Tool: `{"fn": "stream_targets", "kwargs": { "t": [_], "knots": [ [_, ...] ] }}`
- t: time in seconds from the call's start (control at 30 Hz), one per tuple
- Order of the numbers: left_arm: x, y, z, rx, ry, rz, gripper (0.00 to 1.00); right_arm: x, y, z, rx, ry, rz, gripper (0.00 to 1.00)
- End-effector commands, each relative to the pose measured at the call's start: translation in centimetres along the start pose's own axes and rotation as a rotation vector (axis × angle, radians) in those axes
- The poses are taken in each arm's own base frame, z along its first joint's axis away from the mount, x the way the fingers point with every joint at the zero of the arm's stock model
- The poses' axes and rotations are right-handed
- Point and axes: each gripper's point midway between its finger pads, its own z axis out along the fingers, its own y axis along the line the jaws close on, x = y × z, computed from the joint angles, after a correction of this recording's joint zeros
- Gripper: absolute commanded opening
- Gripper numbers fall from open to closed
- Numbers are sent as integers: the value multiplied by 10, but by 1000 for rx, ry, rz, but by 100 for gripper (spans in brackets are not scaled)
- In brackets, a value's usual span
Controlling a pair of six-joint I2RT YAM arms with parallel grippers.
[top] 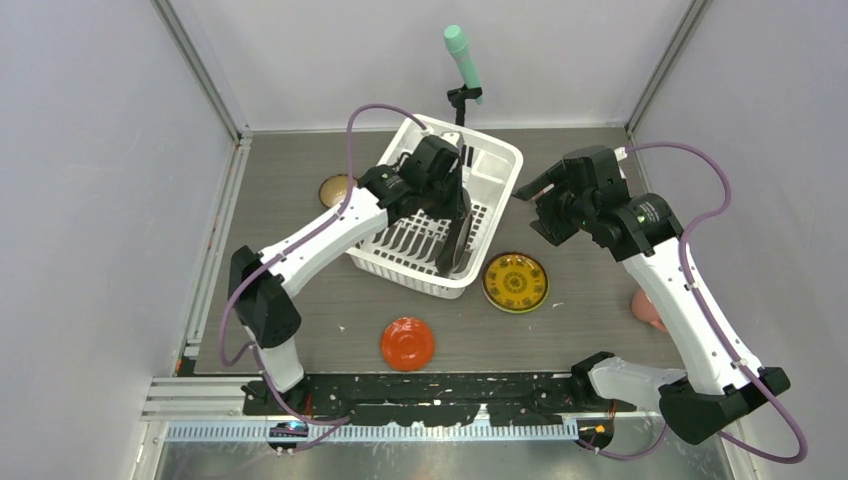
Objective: Load the mixed dishes into the dish rack
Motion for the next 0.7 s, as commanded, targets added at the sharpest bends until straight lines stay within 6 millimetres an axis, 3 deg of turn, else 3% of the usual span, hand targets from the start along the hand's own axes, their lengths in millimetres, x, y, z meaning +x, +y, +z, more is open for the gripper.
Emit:
{"fn": "stream_targets", "kwargs": {
  "t": [0.0, 0.23, 0.27, 0.37, 0.43, 0.5, 0.67],
  "knots": [
    [-37, -43, -15, 165, -95, -45, 0, -9, 0, -9, -19, -41, -14, 72],
    [-27, -45, 12, 140, -61, -20, 1, -9, -3, -9, -17, -41, -23, 72],
    [-26, -46, 14, 140, -55, -10, 12, -9, -5, -8, -14, -43, -25, 72],
    [-18, -53, 18, 165, -13, -38, 56, -10, -8, -7, -6, -49, -33, 74],
    [-15, -60, 17, 187, 15, -60, 75, -10, -12, -7, 4, -57, -39, 79],
    [-13, -66, 15, 214, 31, -71, 82, -13, -16, -6, 14, -73, -43, 81],
    [-15, -70, 4, 253, 32, -80, 84, -17, -24, -7, 26, -101, -57, 82]
  ]
}}
